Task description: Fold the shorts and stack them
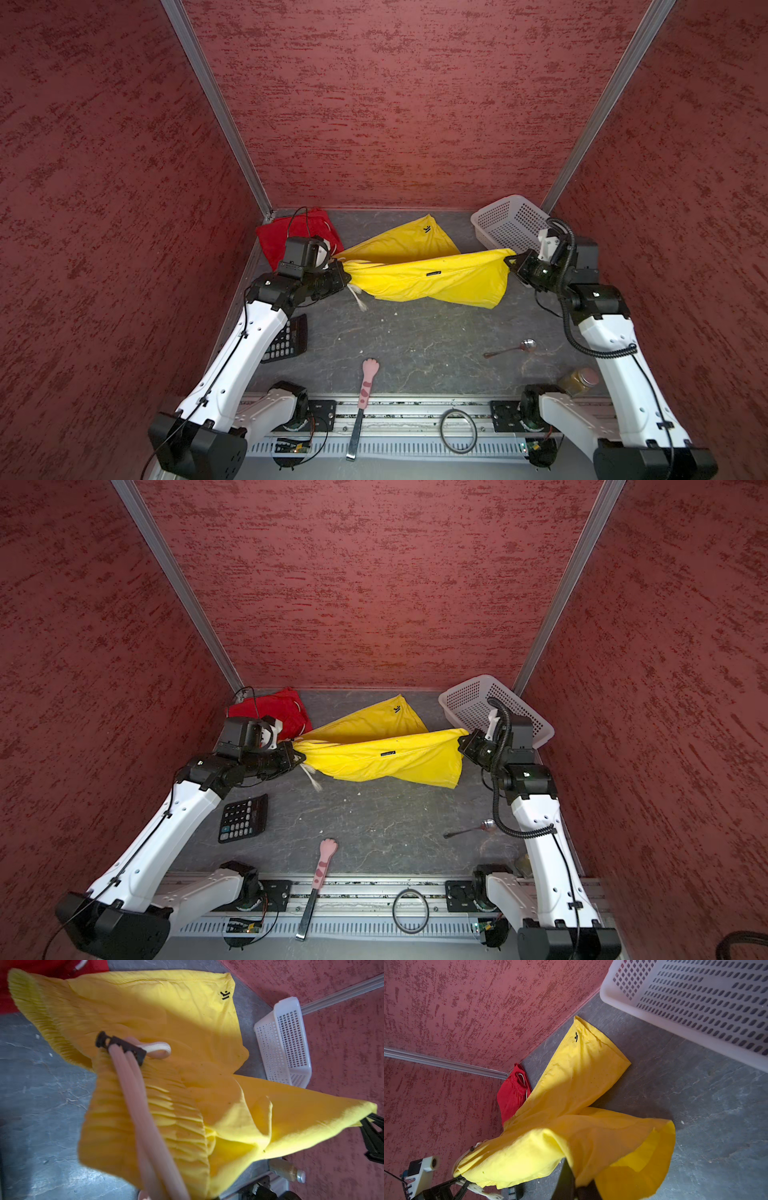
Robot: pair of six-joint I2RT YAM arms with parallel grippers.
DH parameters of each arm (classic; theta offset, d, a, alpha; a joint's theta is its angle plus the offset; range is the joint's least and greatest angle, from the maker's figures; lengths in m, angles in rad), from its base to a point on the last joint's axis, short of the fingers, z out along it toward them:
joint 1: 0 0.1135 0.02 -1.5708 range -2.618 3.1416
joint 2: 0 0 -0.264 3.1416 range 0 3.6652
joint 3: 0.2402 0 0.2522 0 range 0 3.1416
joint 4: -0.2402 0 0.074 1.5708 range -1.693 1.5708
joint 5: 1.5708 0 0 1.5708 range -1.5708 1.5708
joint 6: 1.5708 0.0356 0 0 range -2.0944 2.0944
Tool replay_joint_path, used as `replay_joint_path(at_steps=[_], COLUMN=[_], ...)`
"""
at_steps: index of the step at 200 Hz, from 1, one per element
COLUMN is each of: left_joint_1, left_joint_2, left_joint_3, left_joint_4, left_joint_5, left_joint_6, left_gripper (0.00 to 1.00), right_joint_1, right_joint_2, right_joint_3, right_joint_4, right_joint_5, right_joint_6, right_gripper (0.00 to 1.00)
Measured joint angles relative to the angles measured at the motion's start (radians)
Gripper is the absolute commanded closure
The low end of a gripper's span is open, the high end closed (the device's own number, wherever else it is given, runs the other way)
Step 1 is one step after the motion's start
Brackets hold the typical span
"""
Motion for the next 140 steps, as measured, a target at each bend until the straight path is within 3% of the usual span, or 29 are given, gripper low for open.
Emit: replay_joint_path(at_steps=[26,81,140], left_joint_1=[-0.035,-0.238,-0.282], left_joint_2=[-0.021,-0.142,-0.211], left_joint_3=[-0.112,-0.345,-0.470], left_joint_4=[0.046,0.080,0.235], left_joint_5=[0.082,0.167,0.269], left_joint_6=[-0.080,-0.237,-0.412], left_gripper=[1.00,1.00,1.00], right_joint_1=[0.000,0.000,0.000], right_joint_2=[-0.005,-0.006,0.131], right_joint_3=[-0.006,0.044,0.121], right_joint_4=[-0.024,-0.088,-0.017], right_joint_5=[0.011,0.089,0.160], right_joint_6=[-0.002,-0.036,-0.031], right_gripper=[1.00,1.00,1.00])
